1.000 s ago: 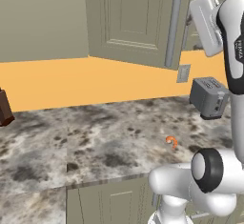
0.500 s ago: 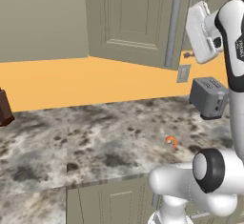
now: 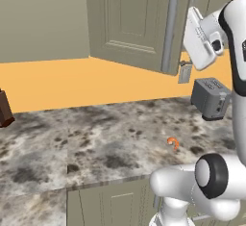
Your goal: Retrieve the tupperware from the cabinet, then place the raw meat into the tupperware to avoid contamination.
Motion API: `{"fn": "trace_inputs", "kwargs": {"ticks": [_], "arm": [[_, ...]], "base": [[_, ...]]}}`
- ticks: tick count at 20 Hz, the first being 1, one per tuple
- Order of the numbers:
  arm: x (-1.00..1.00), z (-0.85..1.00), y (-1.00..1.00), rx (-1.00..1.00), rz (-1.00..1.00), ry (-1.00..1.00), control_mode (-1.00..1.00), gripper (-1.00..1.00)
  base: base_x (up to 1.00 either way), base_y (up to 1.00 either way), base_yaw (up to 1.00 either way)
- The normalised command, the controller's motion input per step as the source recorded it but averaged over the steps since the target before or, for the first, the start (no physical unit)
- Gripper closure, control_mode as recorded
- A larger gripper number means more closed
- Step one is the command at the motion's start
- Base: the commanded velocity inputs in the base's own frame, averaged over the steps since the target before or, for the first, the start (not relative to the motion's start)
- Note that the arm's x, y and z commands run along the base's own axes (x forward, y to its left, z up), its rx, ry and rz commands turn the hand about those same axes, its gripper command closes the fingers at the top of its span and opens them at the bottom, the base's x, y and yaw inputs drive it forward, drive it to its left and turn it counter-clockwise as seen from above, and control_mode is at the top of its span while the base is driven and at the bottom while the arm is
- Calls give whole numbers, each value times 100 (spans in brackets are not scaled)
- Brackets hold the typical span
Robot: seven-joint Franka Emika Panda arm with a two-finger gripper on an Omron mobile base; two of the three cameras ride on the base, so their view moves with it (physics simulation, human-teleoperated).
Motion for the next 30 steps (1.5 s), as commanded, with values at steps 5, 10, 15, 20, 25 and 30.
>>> {"fn": "trace_inputs", "kwargs": {"ticks": [5,10,15,20,25,30], "arm": [[-71,0,75,-6,20,2,-100,-100],[-62,0,97,-11,16,5,-100,-100],[-23,-1,95,-9,8,8,-100,-100],[-2,-12,76,-2,-7,1,-100,-100],[5,-12,11,-4,-5,-1,-100,-100],[15,-29,-49,-3,9,-7,-100,-100]], "base": [[0,0,0],[0,0,0],[0,0,0],[0,0,0],[0,0,0],[0,0,0]]}}
